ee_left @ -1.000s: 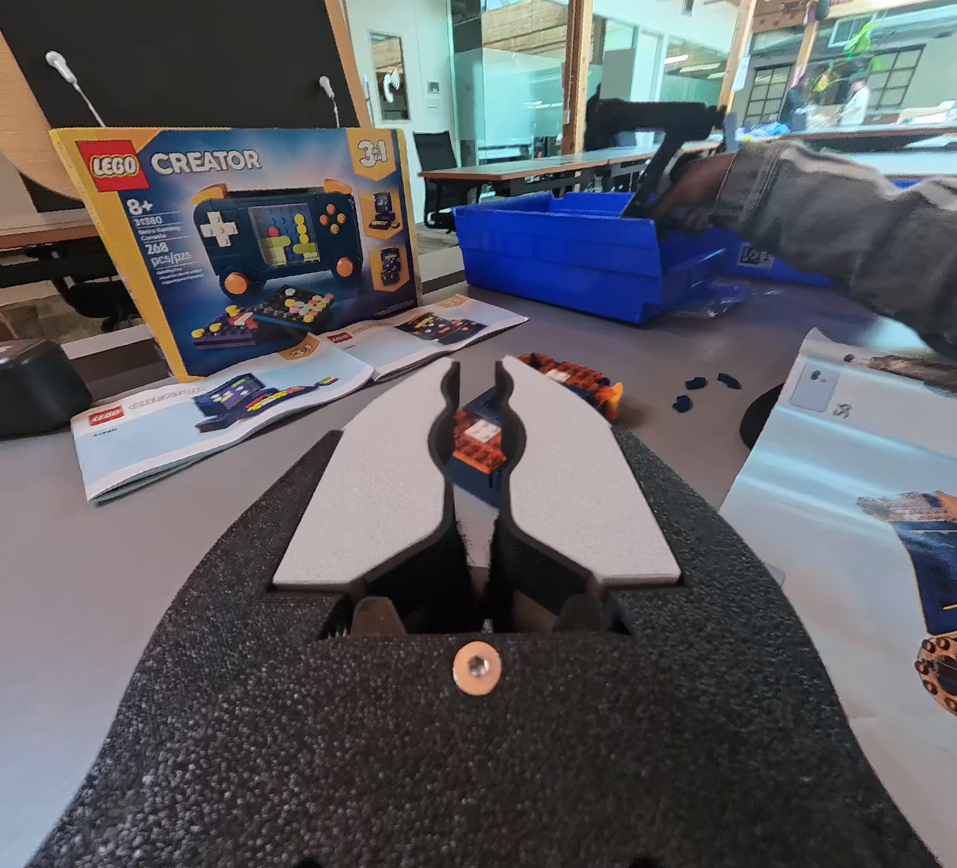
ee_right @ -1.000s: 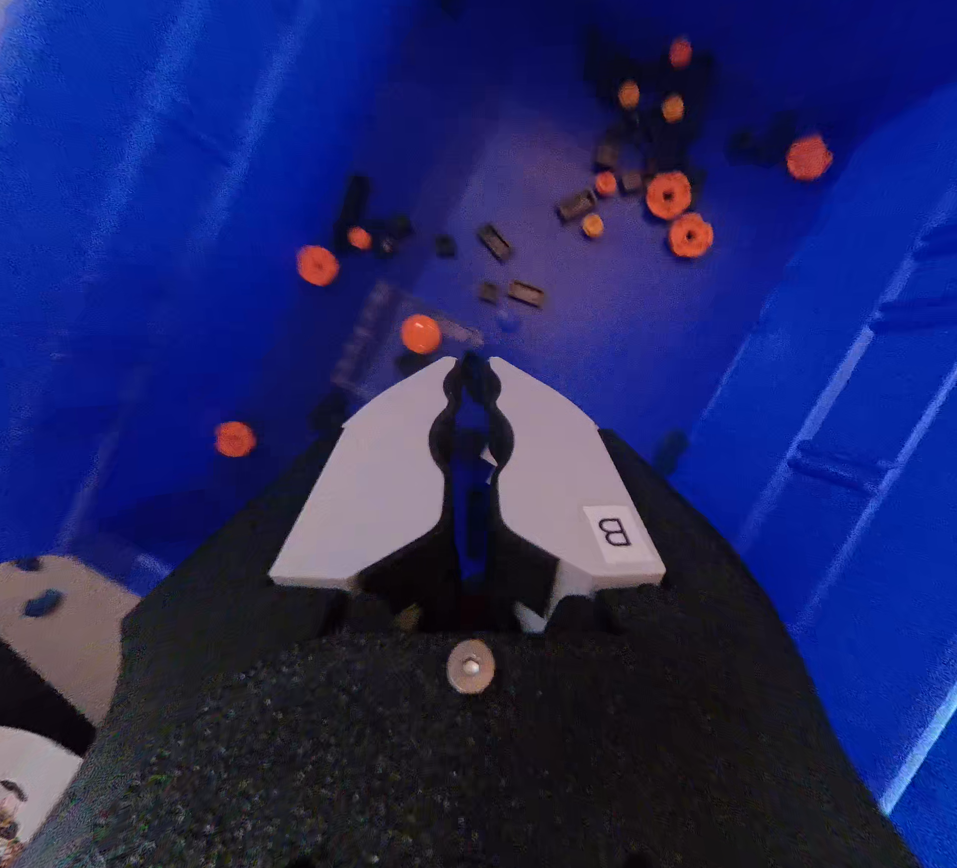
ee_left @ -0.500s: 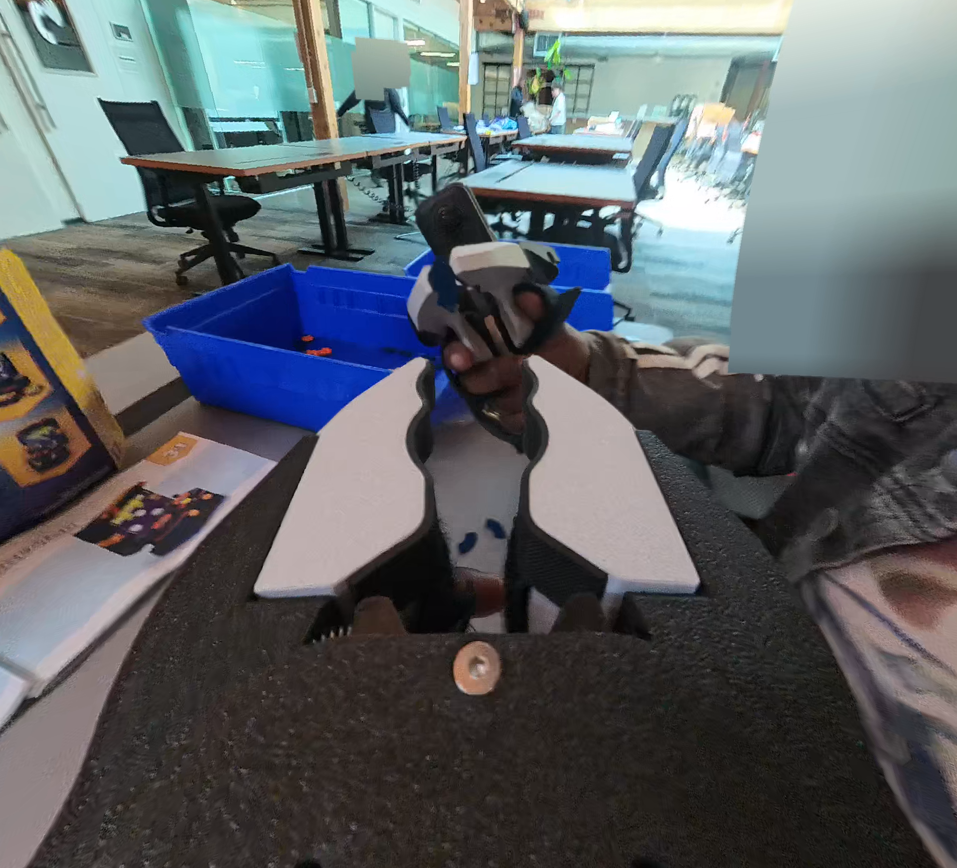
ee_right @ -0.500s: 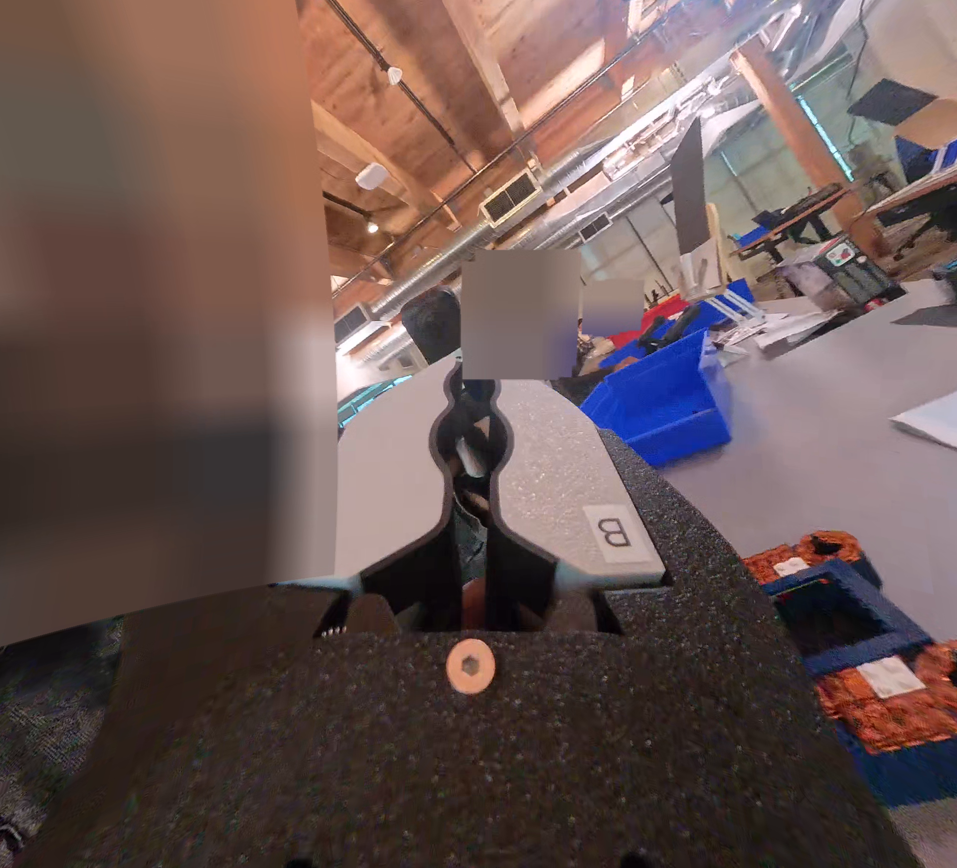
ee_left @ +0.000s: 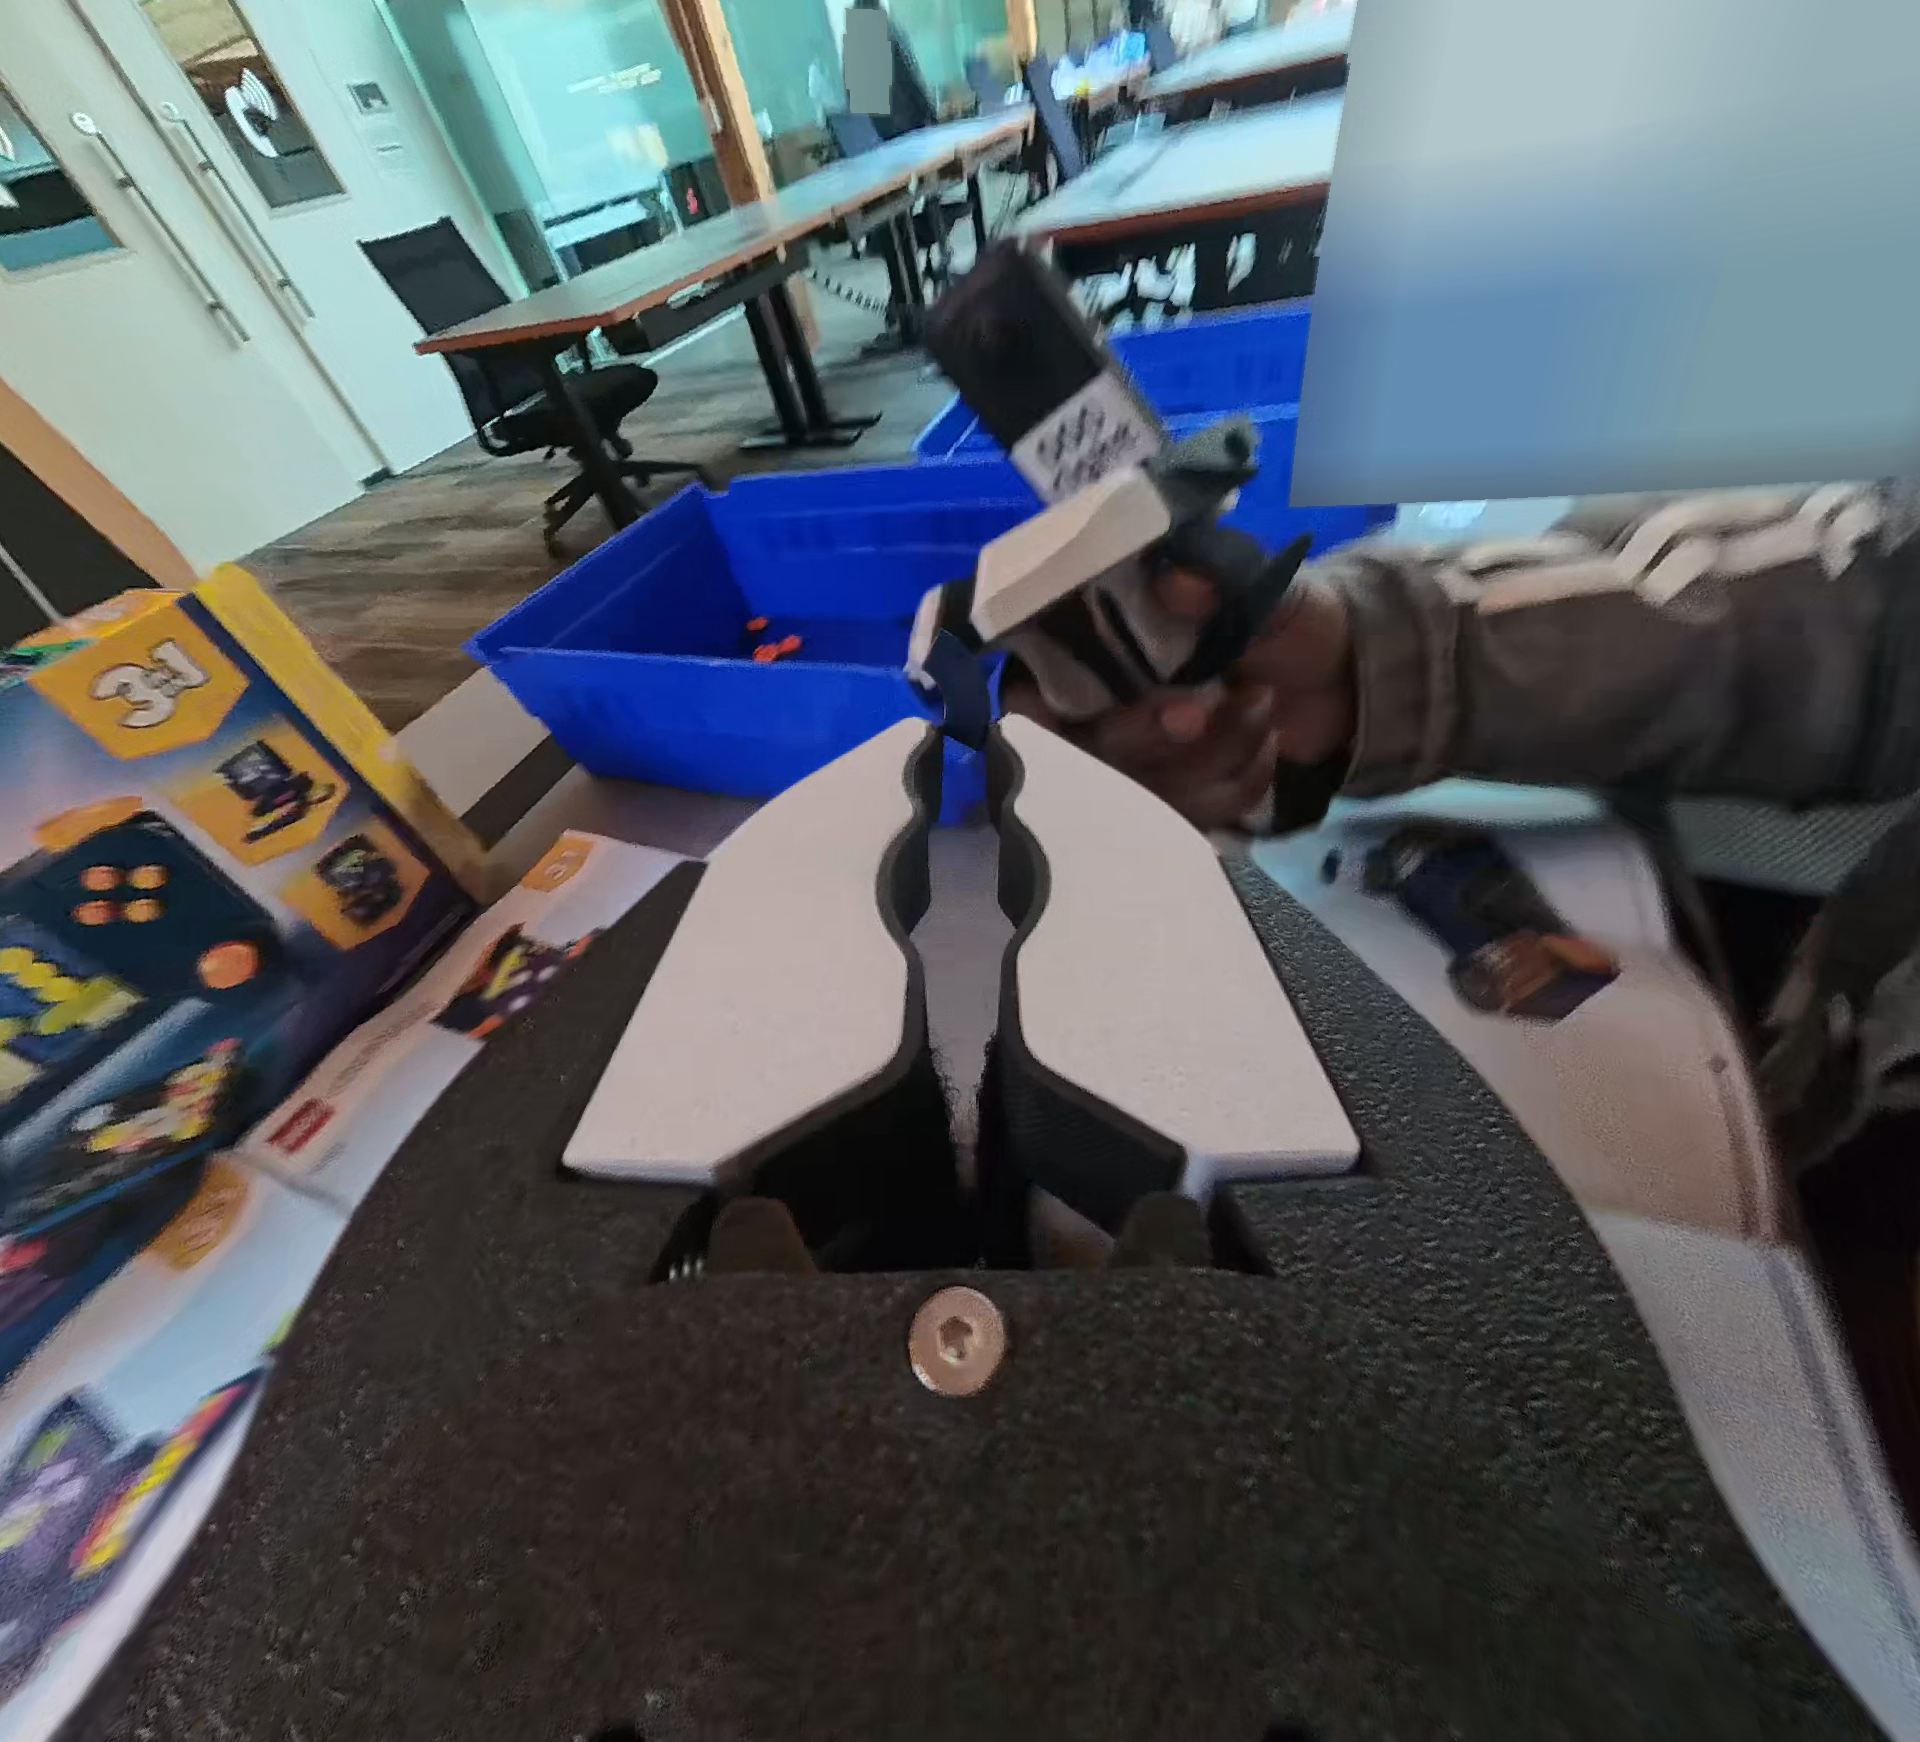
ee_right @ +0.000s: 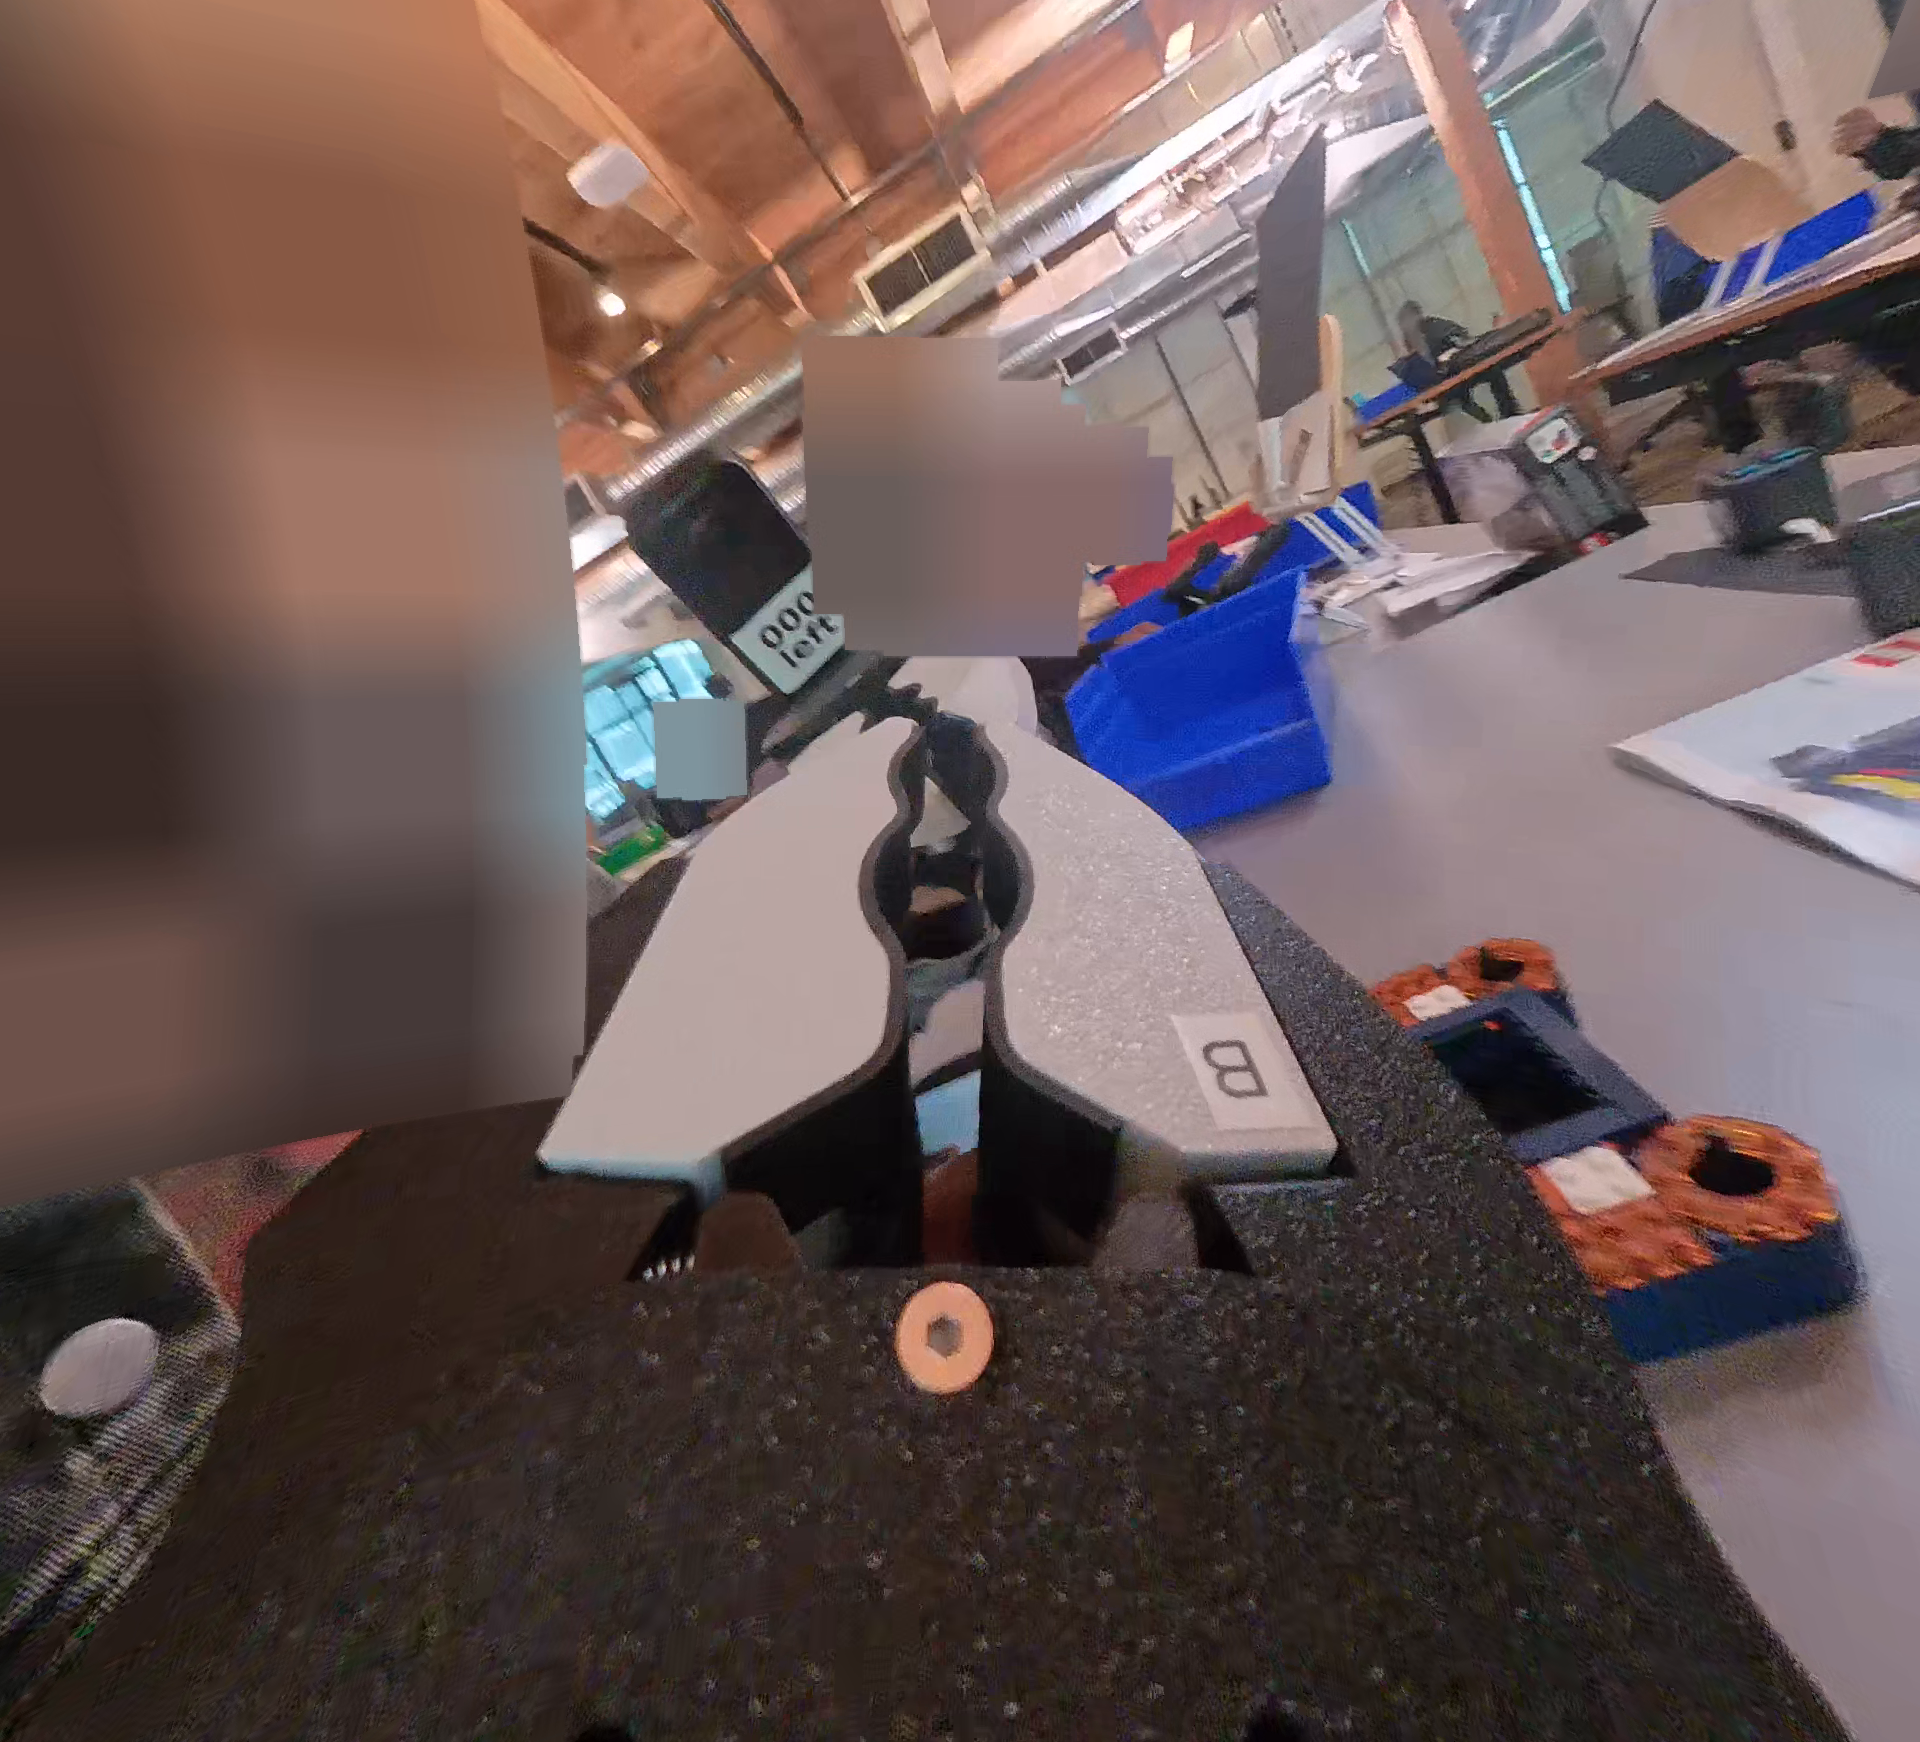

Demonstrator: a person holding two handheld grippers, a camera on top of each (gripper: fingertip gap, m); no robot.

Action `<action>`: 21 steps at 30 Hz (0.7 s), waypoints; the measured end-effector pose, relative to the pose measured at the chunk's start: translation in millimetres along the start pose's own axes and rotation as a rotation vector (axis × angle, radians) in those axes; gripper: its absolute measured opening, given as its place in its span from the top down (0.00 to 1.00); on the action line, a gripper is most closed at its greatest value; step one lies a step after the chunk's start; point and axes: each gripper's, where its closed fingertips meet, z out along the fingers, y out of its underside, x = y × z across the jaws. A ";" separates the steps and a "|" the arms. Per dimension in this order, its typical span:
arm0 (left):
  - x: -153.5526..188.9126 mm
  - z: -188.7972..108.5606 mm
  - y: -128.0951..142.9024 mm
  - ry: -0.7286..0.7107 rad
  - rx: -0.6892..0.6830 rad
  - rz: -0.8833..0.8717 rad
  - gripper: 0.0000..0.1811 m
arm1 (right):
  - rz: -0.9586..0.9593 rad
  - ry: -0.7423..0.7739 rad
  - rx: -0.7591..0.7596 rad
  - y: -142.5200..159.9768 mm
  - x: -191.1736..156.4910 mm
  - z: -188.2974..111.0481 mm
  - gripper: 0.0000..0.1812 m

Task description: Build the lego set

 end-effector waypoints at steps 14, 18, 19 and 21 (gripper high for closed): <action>38.5 1.1 59.5 0.235 -0.362 0.270 0.96 | -0.737 0.080 -0.902 68.1 5.6 -26.2 0.92; 42.4 1.5 64.6 0.264 -0.389 0.278 0.96 | -0.790 0.082 -0.984 80.0 10.9 -28.1 0.95; 42.6 1.6 65.6 0.266 -0.393 0.278 0.96 | -0.798 0.081 -0.980 80.7 10.7 -28.0 0.95; 42.9 2.1 65.8 0.267 -0.387 0.265 0.96 | -0.797 0.093 -0.985 81.6 12.6 -30.9 0.95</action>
